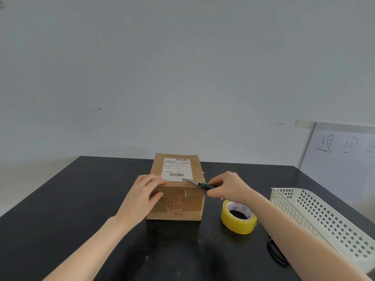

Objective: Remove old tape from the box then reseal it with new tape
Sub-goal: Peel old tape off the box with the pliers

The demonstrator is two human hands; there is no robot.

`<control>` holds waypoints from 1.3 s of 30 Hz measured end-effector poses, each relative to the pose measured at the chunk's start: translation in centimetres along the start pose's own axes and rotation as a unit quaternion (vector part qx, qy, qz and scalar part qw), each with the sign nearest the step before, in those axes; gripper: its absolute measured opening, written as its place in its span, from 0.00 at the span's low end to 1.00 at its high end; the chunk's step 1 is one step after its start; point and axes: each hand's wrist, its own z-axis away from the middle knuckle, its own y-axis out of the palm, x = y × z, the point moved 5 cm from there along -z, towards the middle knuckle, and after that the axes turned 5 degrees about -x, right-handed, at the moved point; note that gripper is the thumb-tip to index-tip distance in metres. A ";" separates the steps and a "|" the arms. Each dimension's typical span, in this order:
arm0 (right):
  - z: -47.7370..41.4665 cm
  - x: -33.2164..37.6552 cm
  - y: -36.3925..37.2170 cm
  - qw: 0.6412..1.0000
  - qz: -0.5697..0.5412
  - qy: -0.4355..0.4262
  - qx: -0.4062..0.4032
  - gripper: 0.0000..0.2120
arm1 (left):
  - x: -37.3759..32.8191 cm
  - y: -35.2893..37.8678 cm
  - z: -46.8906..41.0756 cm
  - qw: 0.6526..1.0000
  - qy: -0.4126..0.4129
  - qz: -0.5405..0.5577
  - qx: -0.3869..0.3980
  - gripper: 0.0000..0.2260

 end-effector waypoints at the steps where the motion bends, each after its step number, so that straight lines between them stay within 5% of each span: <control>1: 0.0 -0.3 0.1 1.000 -0.019 0.016 -0.012 0.06 | 0.0 0.0 0.0 1.000 -0.002 0.000 -0.002 0.17; 5: 0.3 -1.7 1.0 0.993 -0.098 0.057 -0.045 0.03 | 0.1 0.0 0.1 1.000 0.000 -0.006 0.000 0.17; 14: -0.5 -1.0 -1.5 0.996 0.044 -0.005 0.079 0.10 | 0.0 0.0 -0.1 1.000 -0.003 -0.004 -0.004 0.16; 26: -1.3 2.0 -1.1 0.984 0.158 -0.053 0.066 0.15 | 0.0 0.0 -0.2 1.000 -0.009 -0.022 0.010 0.16; 39: -0.3 0.3 0.4 0.999 0.024 0.010 0.026 0.13 | -0.1 -0.1 -0.1 1.000 0.003 -0.012 0.004 0.17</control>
